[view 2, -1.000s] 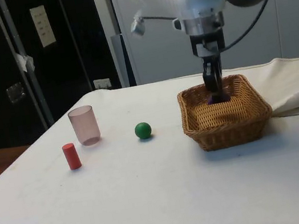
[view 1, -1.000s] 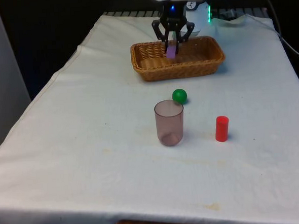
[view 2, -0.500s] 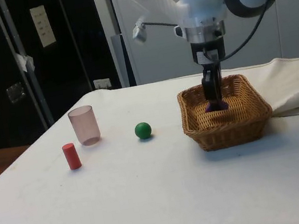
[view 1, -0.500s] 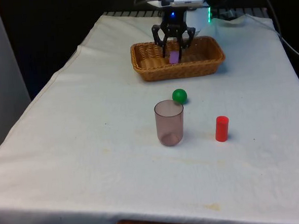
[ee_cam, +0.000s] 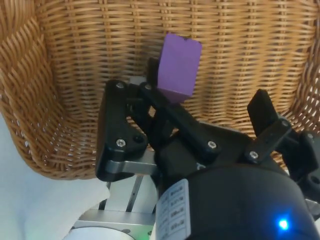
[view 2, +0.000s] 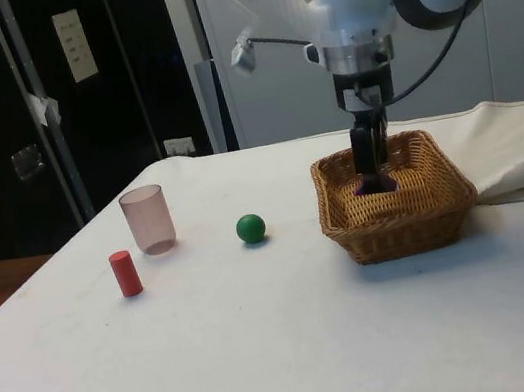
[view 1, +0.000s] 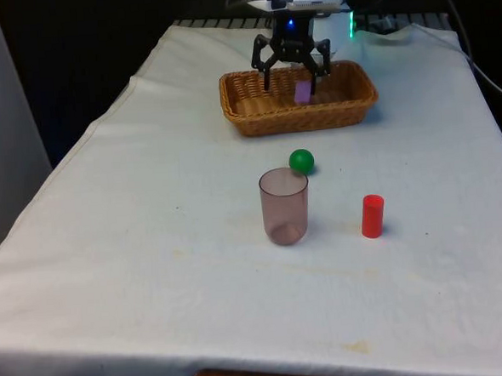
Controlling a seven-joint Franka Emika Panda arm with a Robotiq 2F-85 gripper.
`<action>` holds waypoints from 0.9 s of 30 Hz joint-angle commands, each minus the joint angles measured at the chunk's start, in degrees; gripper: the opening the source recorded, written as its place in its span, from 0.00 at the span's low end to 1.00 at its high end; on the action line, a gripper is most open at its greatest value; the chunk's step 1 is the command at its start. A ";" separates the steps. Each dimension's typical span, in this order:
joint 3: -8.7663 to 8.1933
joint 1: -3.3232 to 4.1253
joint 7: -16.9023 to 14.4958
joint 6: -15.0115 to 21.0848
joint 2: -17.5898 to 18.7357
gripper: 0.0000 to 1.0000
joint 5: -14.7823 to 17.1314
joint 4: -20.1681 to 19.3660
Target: Pick up the triangular block and place it into the basket.
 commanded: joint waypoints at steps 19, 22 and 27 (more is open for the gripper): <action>-0.80 -0.40 -1.38 -9.80 -9.68 1.00 -0.23 0.40; -1.15 -0.46 -1.78 -10.83 -10.37 1.00 -0.29 0.74; -1.26 -0.52 -2.23 -13.18 -12.09 1.00 -0.06 1.83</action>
